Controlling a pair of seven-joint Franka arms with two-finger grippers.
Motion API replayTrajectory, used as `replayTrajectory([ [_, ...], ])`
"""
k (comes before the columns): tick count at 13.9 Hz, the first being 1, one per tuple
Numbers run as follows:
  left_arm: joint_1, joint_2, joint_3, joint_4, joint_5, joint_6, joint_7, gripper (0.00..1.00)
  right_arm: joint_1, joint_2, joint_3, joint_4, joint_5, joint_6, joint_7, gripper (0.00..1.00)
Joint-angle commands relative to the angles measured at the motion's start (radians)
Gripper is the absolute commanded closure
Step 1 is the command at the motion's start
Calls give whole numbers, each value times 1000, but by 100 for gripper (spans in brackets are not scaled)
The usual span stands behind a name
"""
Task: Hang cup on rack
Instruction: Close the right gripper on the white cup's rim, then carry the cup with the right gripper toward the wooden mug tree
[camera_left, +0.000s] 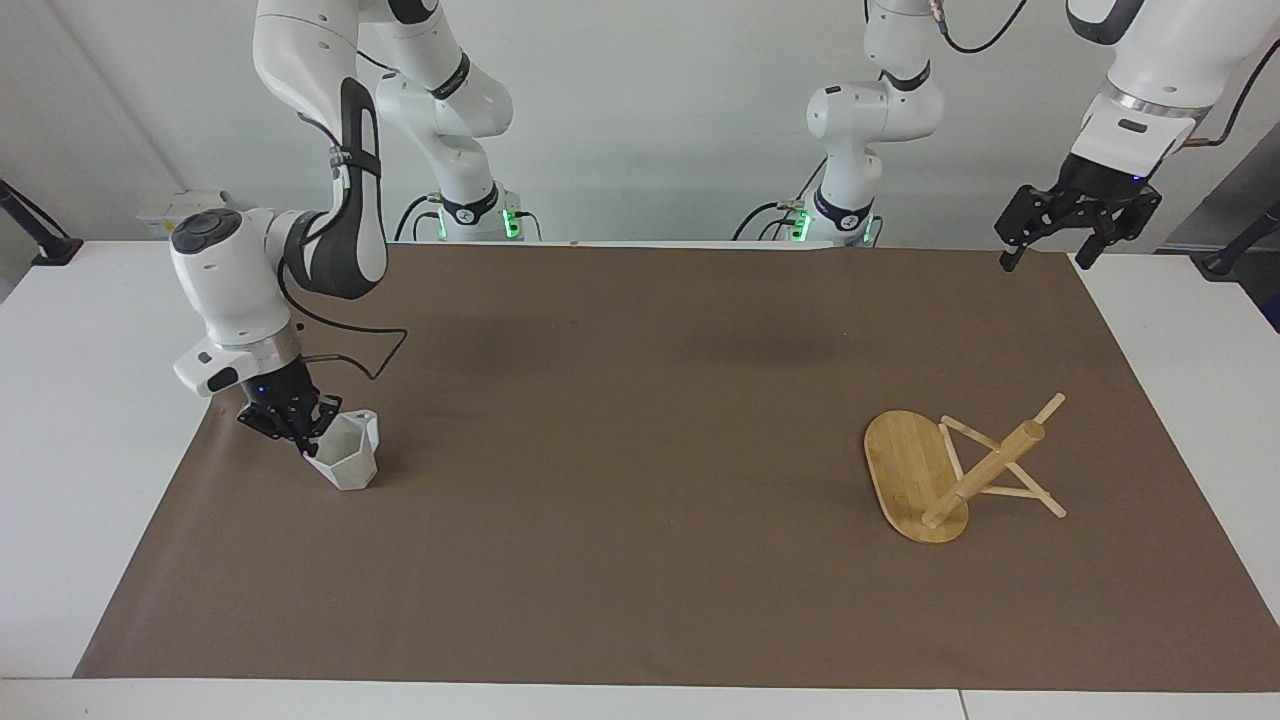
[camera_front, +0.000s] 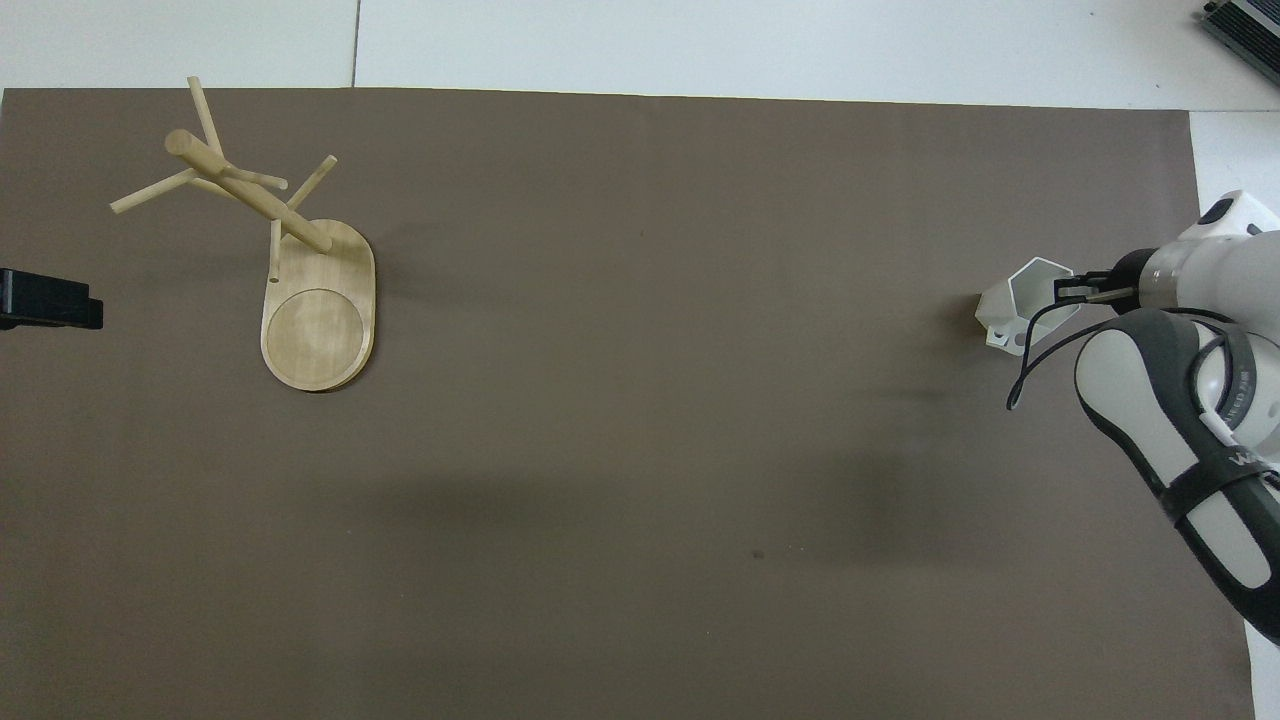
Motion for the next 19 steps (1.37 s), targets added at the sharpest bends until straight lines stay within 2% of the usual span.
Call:
replayTrajectory([
  [1, -12, -7, 4, 0, 16, -3, -5, 0, -7, -2, 5, 7, -19, -44, 6, 100],
  [5, -12, -7, 4, 0, 16, -1, -7, 0, 4, -5, 40, 80, 12, -223, 78, 100],
  [7, -12, -7, 4, 0, 16, -1, -5, 0, 5, -10, 49, 137, 152, -332, 135, 100],
  [9, -12, -7, 4, 0, 16, -1, -7, 0, 4, -11, 51, 167, 317, -391, 172, 100],
  [12, -12, -9, 1, -5, 15, -1, -3, 0, 8, -16, 75, 182, 493, -408, 290, 100],
  [14, -12, -21, 0, -37, 13, 8, -2, 0, 8, -20, 124, 194, 595, -399, 492, 100],
  [16, -24, -42, -2, -74, 10, 13, -11, 0, 10, -13, 192, 222, 644, -383, 644, 100],
  [17, -36, -53, -2, -98, 10, 13, -14, 0, 18, -11, 227, 225, 662, -359, 657, 100],
  [19, -43, -87, -3, -160, 7, 11, -26, 0, 72, -10, 243, 222, 733, -319, 658, 100],
])
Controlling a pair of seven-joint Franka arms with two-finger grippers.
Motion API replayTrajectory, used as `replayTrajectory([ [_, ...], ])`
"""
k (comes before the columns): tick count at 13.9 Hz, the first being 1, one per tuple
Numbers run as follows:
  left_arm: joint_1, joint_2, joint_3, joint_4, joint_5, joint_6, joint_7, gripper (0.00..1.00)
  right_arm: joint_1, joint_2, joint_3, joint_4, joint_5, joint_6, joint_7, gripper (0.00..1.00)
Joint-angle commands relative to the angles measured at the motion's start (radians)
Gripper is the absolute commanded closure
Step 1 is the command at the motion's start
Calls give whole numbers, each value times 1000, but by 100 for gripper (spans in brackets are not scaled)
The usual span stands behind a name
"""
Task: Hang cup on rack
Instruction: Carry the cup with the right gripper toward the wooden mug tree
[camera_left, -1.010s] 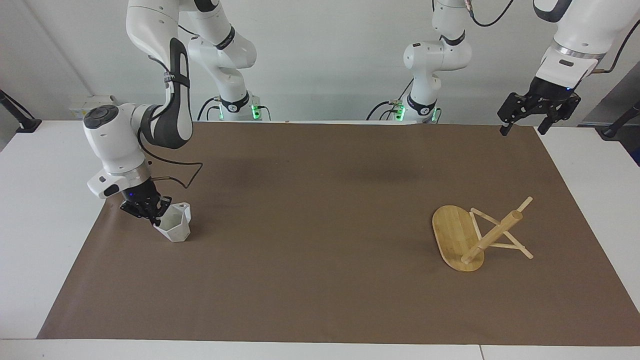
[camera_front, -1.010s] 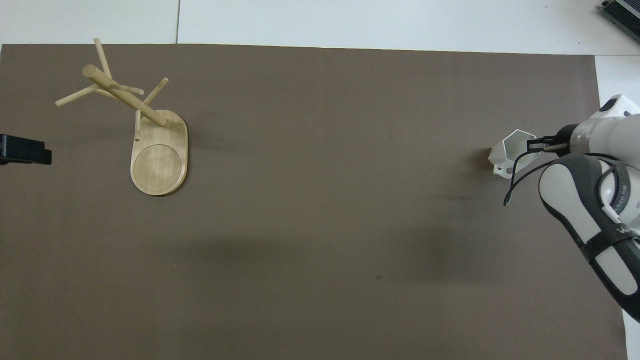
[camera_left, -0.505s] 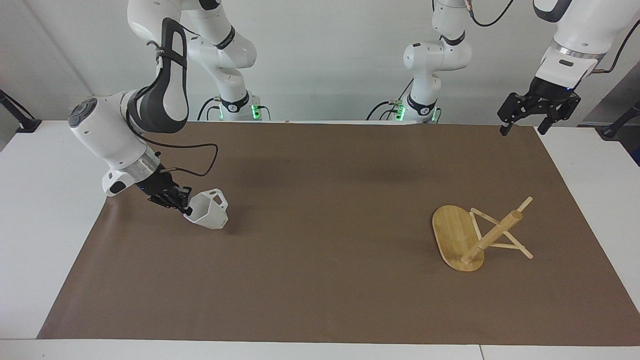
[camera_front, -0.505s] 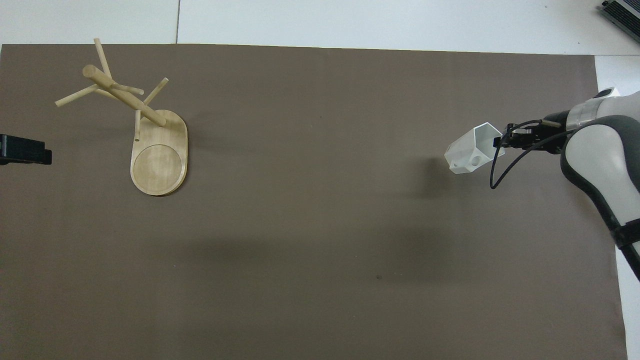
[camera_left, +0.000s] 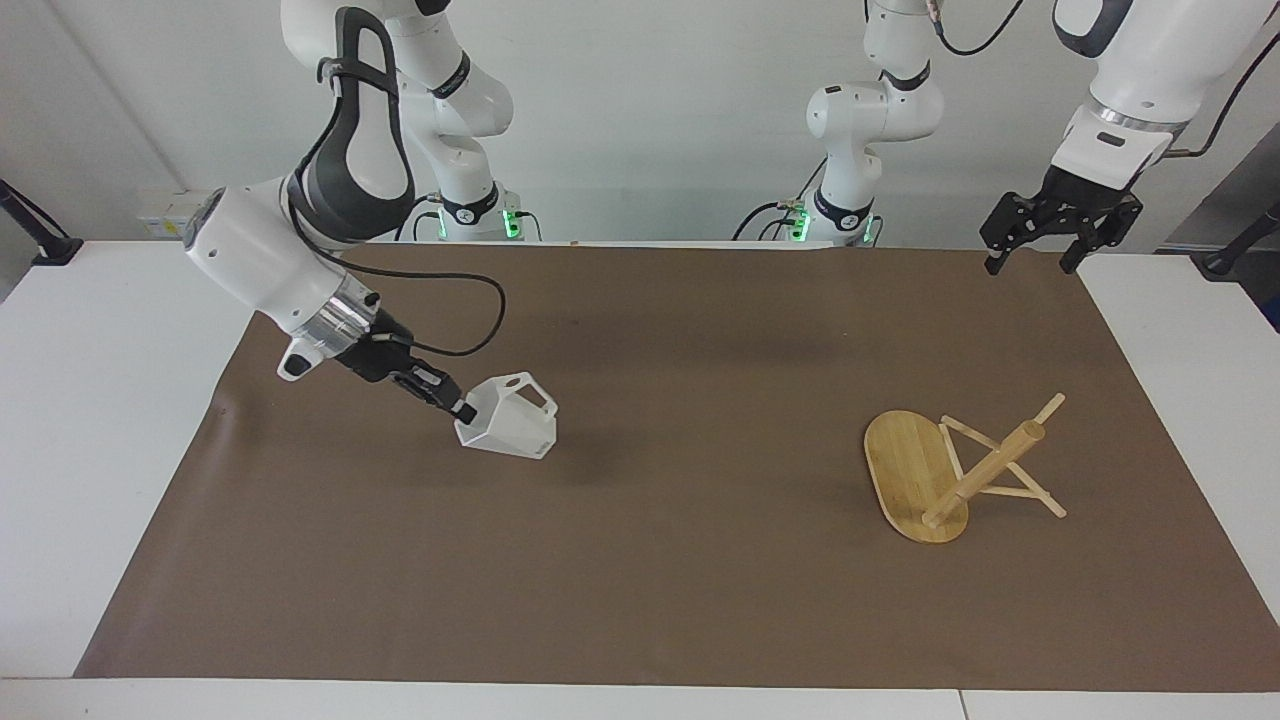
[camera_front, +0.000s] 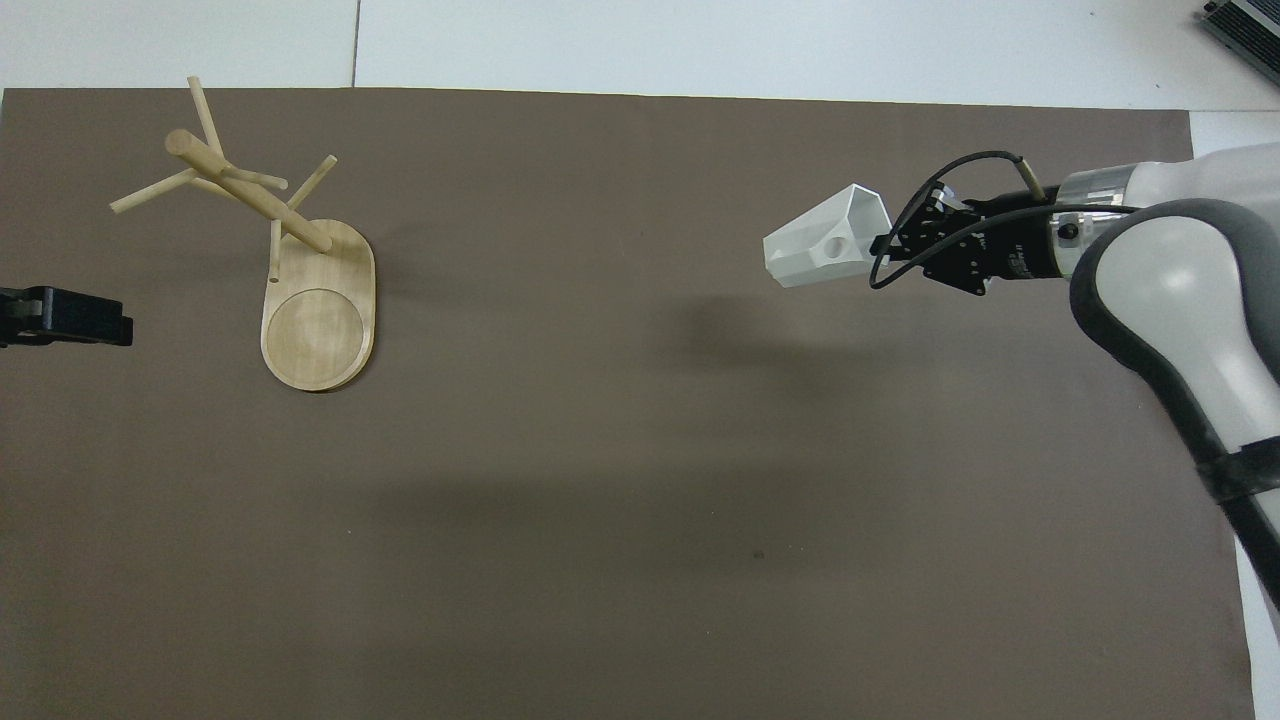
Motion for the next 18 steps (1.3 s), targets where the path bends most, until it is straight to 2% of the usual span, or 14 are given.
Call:
replayTrajectory([
  [1, -19, -69, 5, -95, 4, 12, -26, 0, 60, 1, 15, 8, 108, 31, 21, 100],
  [6, -21, -81, 5, -122, -48, 47, -31, 0, 179, -6, 16, 9, 328, 54, 28, 100],
  [10, -44, -80, 5, -122, -51, 67, -26, 0, 314, -1, 16, 8, 492, 248, 125, 100],
  [12, -48, -77, 5, -122, -89, 87, -32, 0, 362, 1, 16, 8, 534, 321, 128, 100],
  [15, -50, -74, 5, -122, -123, 106, -112, 0, 425, -1, 16, 5, 586, 364, 140, 100],
  [18, -56, -74, 2, -141, -143, 144, -101, 0, 477, -2, 16, 3, 595, 396, 168, 100],
])
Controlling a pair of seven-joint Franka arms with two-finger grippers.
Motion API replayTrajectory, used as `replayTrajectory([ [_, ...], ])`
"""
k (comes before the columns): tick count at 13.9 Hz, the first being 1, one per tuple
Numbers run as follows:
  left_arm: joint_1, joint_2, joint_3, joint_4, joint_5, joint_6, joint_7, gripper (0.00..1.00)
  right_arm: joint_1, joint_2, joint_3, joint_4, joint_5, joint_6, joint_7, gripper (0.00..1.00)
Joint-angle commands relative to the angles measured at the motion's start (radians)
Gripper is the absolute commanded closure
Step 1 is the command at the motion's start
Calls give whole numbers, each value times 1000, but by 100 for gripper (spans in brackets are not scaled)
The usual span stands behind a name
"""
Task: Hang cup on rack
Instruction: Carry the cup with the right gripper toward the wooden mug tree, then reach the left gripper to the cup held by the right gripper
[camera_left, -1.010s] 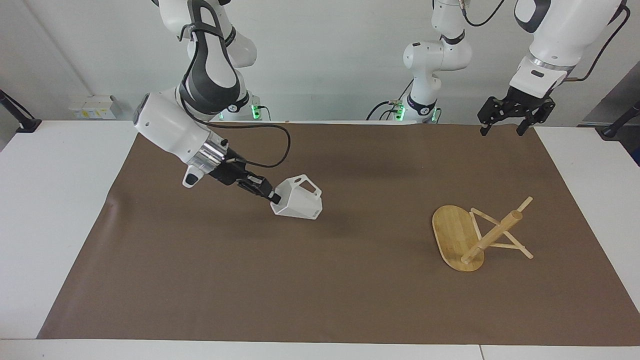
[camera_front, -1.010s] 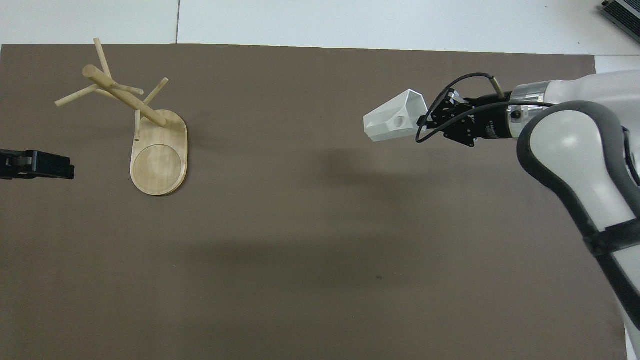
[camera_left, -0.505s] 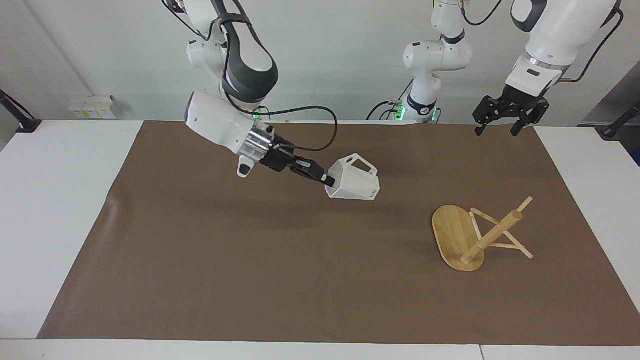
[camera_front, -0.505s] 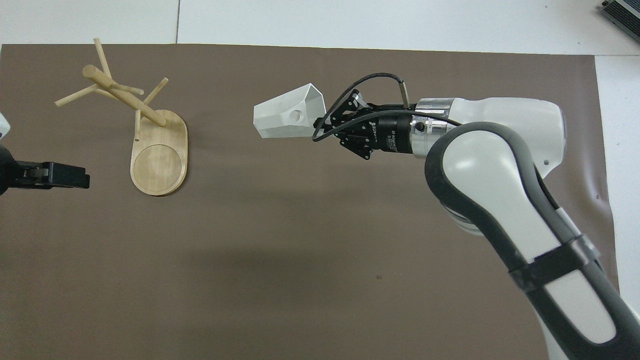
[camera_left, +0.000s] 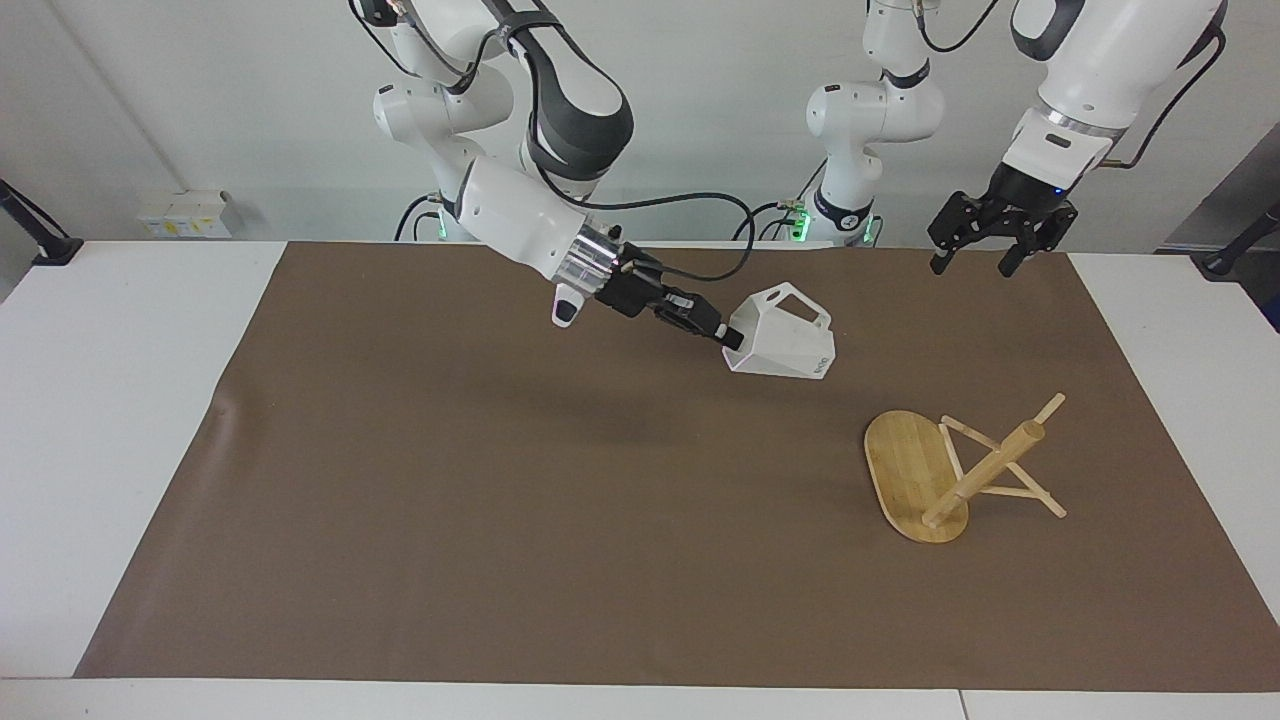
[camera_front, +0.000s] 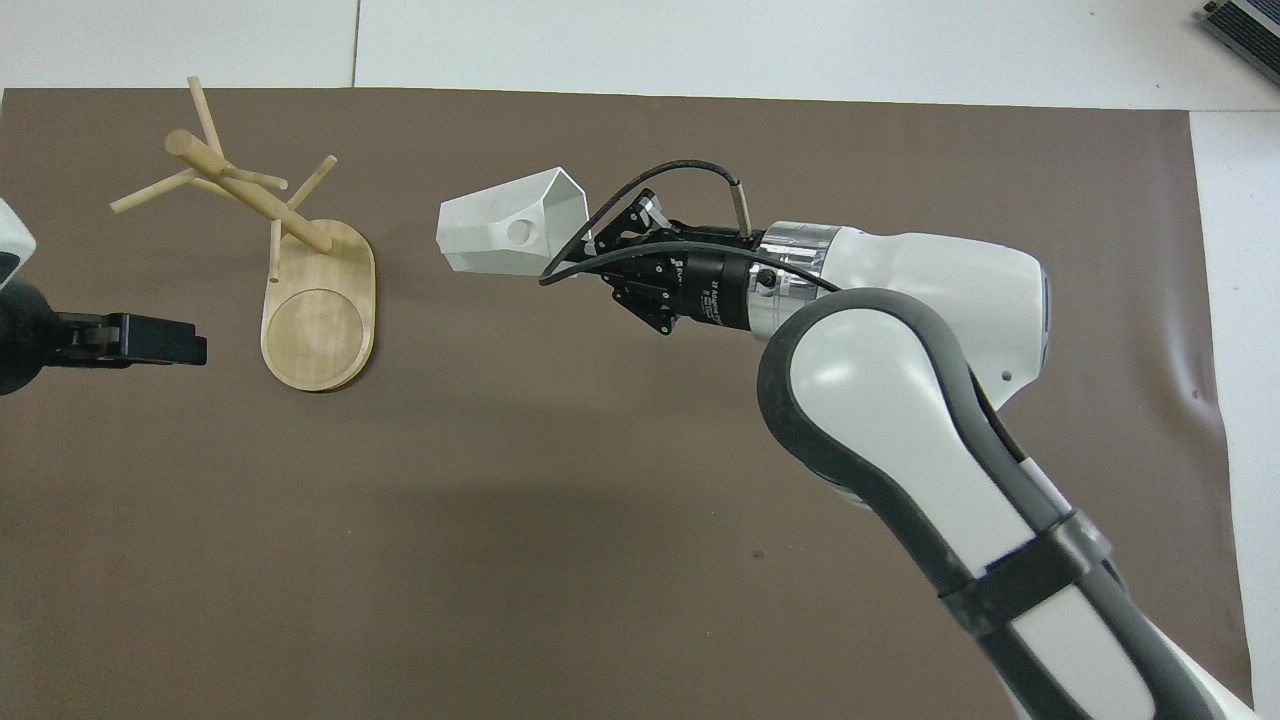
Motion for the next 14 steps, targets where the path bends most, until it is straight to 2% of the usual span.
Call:
replayTrajectory([
  [1, -47, -29, 6, -70, -20, 72, 12, 0, 34, -6, 2, -4, 42, 27, 36, 100],
  [4, -66, -30, 7, -82, -68, 121, 229, 0, 49, -10, 2, -9, 111, 28, 59, 100],
  [10, -51, -30, 18, -79, -82, 117, 873, 0, 49, -18, 2, -24, 125, 27, 67, 100],
  [14, -52, -30, 18, -84, -106, 153, 1136, 0, 42, -16, 0, -23, 126, 28, 67, 100],
])
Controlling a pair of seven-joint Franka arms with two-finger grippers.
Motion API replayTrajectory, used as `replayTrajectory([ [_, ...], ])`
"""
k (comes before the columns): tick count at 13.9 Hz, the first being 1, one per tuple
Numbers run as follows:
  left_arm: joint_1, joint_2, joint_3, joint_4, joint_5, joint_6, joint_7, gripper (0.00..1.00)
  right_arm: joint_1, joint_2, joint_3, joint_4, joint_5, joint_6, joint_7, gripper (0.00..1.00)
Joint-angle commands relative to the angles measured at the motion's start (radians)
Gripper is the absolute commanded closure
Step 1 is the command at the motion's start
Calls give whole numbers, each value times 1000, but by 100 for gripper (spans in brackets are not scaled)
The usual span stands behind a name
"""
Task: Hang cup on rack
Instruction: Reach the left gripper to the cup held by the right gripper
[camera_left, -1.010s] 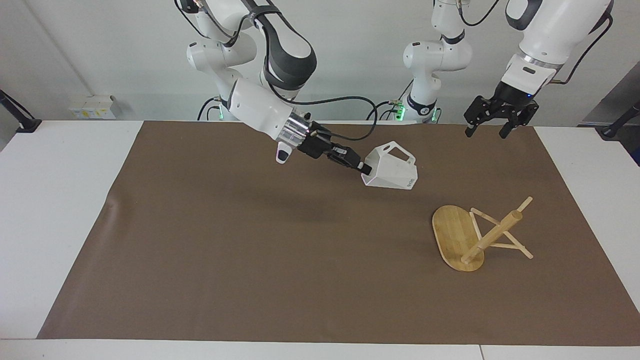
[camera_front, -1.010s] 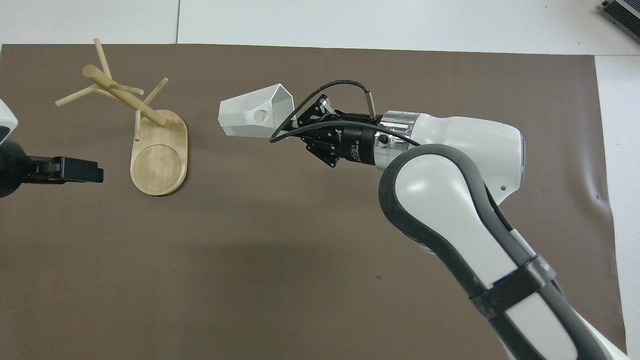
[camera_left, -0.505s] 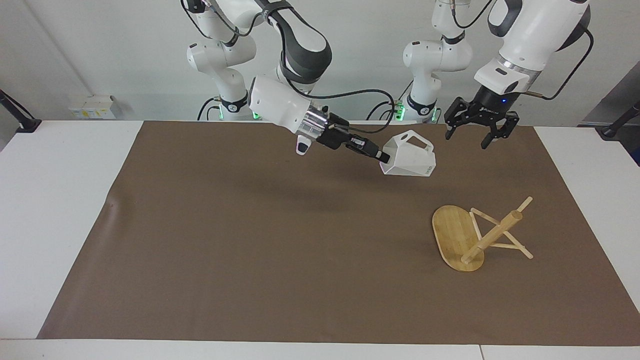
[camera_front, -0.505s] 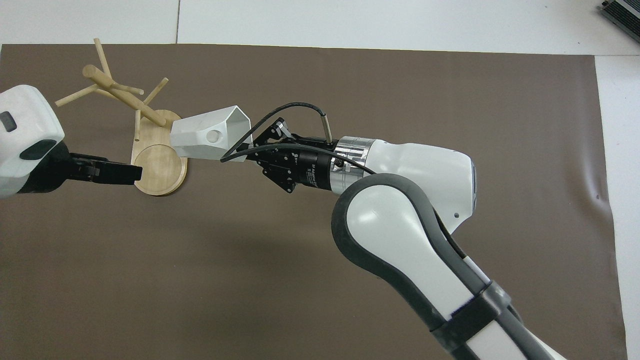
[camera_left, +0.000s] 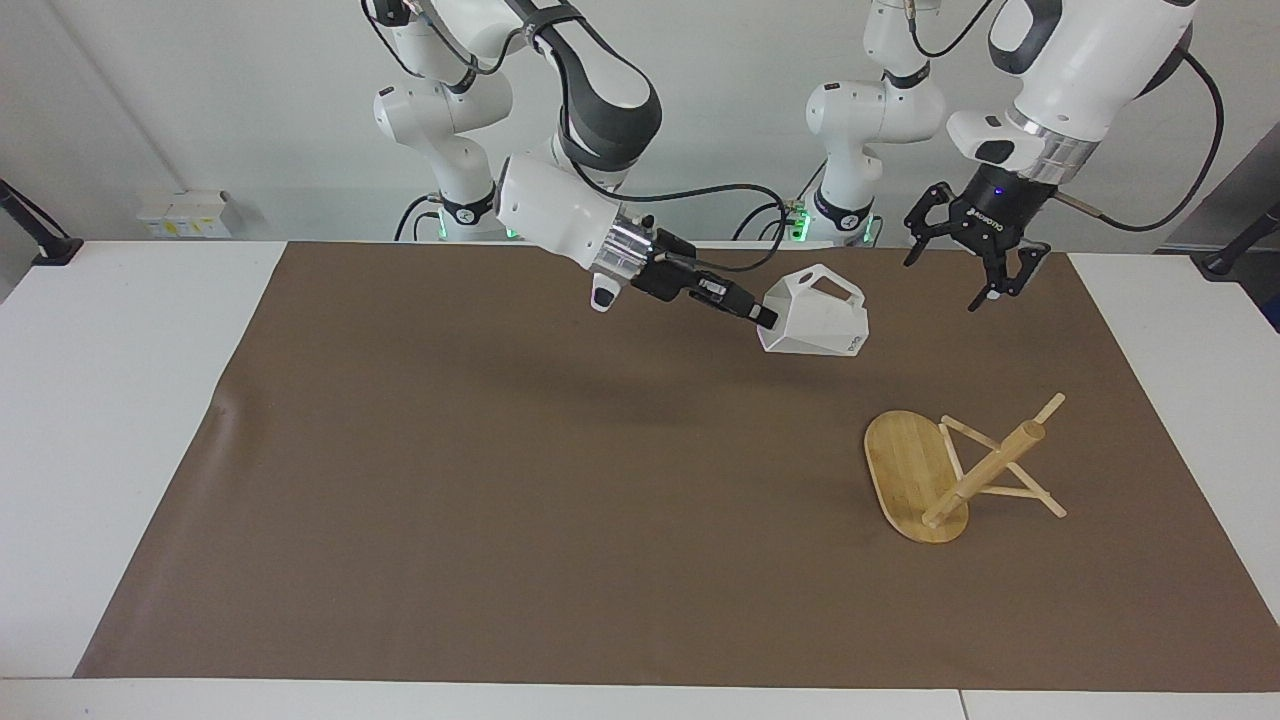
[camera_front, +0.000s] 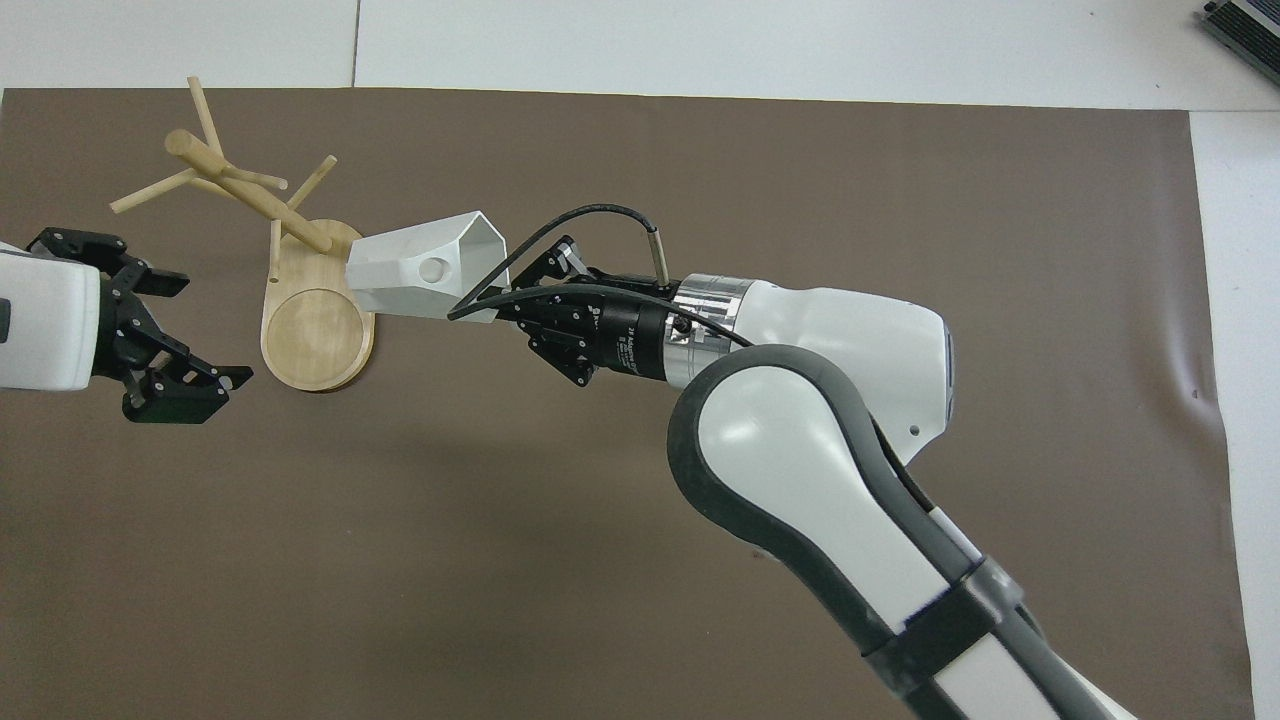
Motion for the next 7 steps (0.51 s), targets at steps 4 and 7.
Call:
replayTrajectory([
  [4, -2, -14, 3, -40, -153, 98, 273, 0, -8, -16, 5, -14, 26, 15, 14, 100],
  [7, 4, 50, 3, -31, -289, 131, 455, 0, -9, -16, 5, -14, 24, 15, 14, 100],
])
